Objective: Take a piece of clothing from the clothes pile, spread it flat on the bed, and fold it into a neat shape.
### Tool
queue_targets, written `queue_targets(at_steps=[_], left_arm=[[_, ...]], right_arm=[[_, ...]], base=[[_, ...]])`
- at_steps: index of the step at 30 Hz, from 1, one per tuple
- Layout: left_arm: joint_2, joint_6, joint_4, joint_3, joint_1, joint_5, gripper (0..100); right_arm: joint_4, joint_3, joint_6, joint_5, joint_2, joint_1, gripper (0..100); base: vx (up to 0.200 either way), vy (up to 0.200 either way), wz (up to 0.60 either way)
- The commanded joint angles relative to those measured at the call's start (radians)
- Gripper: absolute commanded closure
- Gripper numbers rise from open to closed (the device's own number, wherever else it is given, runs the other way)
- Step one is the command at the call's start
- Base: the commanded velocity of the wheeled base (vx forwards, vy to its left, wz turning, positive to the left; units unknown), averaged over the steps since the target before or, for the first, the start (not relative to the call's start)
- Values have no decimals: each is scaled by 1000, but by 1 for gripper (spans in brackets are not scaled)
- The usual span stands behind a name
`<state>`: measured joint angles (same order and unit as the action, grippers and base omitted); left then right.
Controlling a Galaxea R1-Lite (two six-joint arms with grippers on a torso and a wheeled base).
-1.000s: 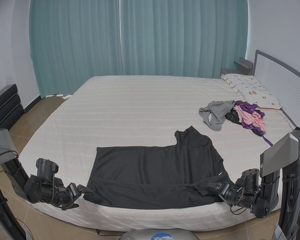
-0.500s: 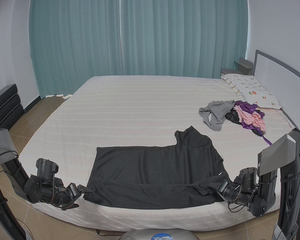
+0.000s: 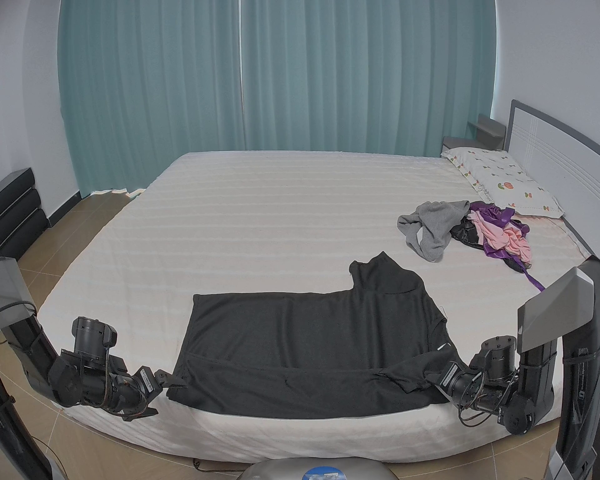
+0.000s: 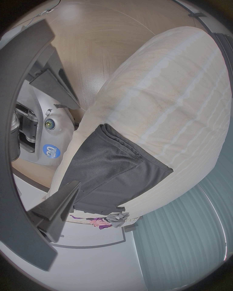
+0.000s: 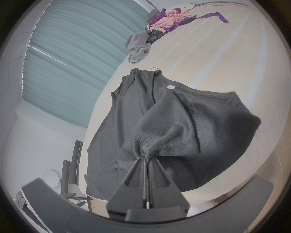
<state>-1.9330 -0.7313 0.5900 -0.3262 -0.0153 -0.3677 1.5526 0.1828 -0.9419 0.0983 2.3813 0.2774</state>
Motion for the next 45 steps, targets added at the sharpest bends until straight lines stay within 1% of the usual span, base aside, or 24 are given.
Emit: queue_targets(at_steps=[1, 9, 10, 16, 20, 25, 26, 27, 28, 30, 31, 32, 33, 34, 36, 38, 41, 45], left_arm=[[-1, 0, 1, 1, 0, 1, 0], [-1, 0, 1, 1, 0, 1, 0], [-1, 0, 1, 1, 0, 1, 0], [-1, 0, 1, 1, 0, 1, 0], [-1, 0, 1, 1, 0, 1, 0], [-1, 0, 1, 1, 0, 1, 0], [-1, 0, 1, 1, 0, 1, 0], [-1, 0, 1, 1, 0, 1, 0], [-1, 0, 1, 1, 0, 1, 0], [-1, 0, 1, 1, 0, 1, 0], [-1, 0, 1, 1, 0, 1, 0], [-1, 0, 1, 1, 0, 1, 0], [-1, 0, 1, 1, 0, 1, 0], [-1, 0, 1, 1, 0, 1, 0], [-1, 0, 1, 1, 0, 1, 0], [-1, 0, 1, 1, 0, 1, 0], [-1, 0, 1, 1, 0, 1, 0], [-1, 0, 1, -1, 0, 1, 0]], right_arm=[[6, -31, 0, 1, -65, 3, 100], [12, -103, 5, 1, -122, 14, 100], [12, -103, 5, 1, -122, 14, 0], [14, -158, 63, 11, -132, 25, 0], [14, -169, 72, 11, -160, 17, 0], [14, -152, 97, 15, -168, -49, 0], [14, -141, 114, 27, -166, -81, 0], [14, -141, 114, 27, -166, -81, 0], [14, -128, 137, 52, -160, -126, 0], [14, -115, 155, 95, -151, -172, 0], [14, -115, 155, 95, -151, -172, 0], [14, -109, 166, 152, -136, -201, 0], [14, -108, 170, 161, -131, -205, 0], [14, -105, 198, 190, -111, -218, 0], [14, -94, 250, 213, -73, -231, 0], [14, -83, 279, 218, -47, -234, 0], [14, -74, 295, 224, -24, -233, 0], [14, -66, 308, 251, -5, -234, 0]], base=[[0, 0, 0], [0, 0, 0], [0, 0, 0], [0, 0, 0], [0, 0, 0], [0, 0, 0], [0, 0, 0], [0, 0, 0], [0, 0, 0], [0, 0, 0], [0, 0, 0], [0, 0, 0], [0, 0, 0], [0, 0, 0], [0, 0, 0], [0, 0, 0], [0, 0, 0], [0, 0, 0]])
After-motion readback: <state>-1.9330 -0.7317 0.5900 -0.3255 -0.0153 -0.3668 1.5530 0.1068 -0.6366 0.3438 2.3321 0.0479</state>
